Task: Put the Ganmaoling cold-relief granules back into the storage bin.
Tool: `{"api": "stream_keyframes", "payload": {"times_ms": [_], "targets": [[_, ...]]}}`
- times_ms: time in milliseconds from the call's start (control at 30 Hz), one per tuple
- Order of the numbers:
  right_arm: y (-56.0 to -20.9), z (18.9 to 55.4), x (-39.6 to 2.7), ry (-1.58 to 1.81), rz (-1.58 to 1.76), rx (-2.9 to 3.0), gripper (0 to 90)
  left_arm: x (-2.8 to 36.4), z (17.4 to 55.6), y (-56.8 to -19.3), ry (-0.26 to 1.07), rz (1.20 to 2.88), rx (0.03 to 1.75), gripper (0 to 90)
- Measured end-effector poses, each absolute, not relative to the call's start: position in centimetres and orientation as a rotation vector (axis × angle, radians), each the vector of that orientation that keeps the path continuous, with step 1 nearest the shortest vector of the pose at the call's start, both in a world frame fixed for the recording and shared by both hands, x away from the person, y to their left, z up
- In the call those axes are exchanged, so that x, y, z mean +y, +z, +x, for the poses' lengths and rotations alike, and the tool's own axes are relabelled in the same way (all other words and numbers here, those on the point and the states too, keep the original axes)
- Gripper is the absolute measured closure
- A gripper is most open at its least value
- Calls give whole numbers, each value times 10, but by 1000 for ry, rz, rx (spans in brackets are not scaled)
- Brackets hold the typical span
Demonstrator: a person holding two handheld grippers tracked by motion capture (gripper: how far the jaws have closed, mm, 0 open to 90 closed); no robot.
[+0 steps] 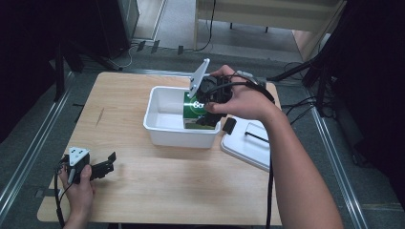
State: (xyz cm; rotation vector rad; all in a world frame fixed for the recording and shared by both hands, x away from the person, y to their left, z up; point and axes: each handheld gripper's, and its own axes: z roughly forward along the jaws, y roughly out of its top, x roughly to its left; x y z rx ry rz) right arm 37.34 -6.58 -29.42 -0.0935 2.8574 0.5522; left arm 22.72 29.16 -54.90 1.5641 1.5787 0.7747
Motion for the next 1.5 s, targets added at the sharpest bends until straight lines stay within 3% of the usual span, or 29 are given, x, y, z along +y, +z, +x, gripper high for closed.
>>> {"api": "stream_keyframes", "payload": {"times_ms": [800, 1500], "targets": [[-357, 436, -58, 467, 26, 2848, 154, 291, 227, -549, 776, 1575, 1567, 31], [-406, 458, -61, 413, 61, 2906, 153, 293, 226, -549, 758, 1555, 1567, 31]]}}
